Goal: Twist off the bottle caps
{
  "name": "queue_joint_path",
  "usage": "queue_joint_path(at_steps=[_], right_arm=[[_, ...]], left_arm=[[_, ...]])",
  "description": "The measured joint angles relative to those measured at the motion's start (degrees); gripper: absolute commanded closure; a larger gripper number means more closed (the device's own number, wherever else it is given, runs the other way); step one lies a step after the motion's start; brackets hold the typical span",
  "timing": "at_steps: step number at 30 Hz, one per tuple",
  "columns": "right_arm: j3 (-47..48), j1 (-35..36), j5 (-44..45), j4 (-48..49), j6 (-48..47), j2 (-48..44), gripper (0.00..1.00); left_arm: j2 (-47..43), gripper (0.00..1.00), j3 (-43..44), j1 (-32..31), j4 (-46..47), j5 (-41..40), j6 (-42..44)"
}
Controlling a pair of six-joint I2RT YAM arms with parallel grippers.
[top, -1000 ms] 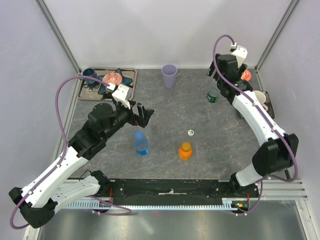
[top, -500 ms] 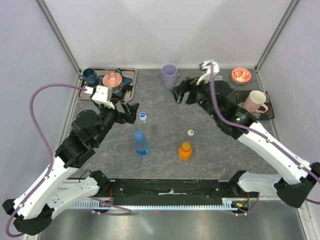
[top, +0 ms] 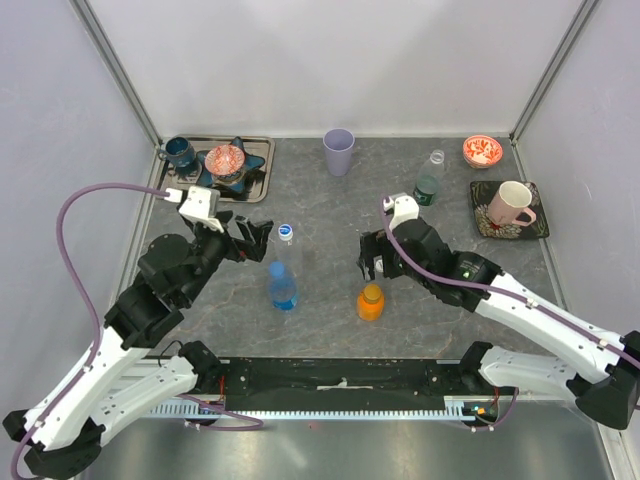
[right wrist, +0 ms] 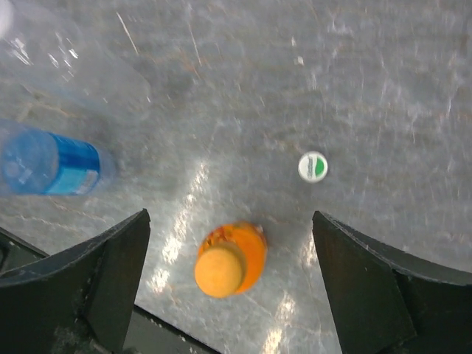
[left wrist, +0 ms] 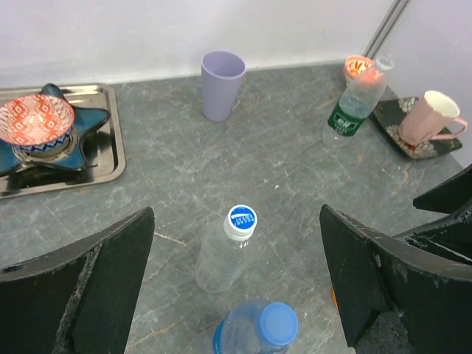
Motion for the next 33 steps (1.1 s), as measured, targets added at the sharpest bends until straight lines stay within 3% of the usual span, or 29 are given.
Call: queue_joint_path(at_steps=[7, 16, 27, 33], right_arm=[[-6.93, 2.21, 0.61, -1.68, 3.76, -0.28, 0.02], [-8.92, 5.31, 0.20, 0.50, 6.49, 2.71, 0.06], [-12.13, 7.04, -0.02, 1.62, 8.26, 4.04, 0.23], [-12.26, 7.10, -0.02, 1.81, 8.83, 4.09, 0.42]], left_arm=[[2.40, 0.01, -2.05, 0.00, -0.92, 1.79, -1.55], [1.84, 0.01, -2.43, 0.00, -1.16, 2.80, -2.34], [1.75, 0.02, -3.39, 0.00, -1.18, 2.86, -2.91], [1.77, 0.02, -3.61, 0.00, -1.18, 2.99, -2.95]])
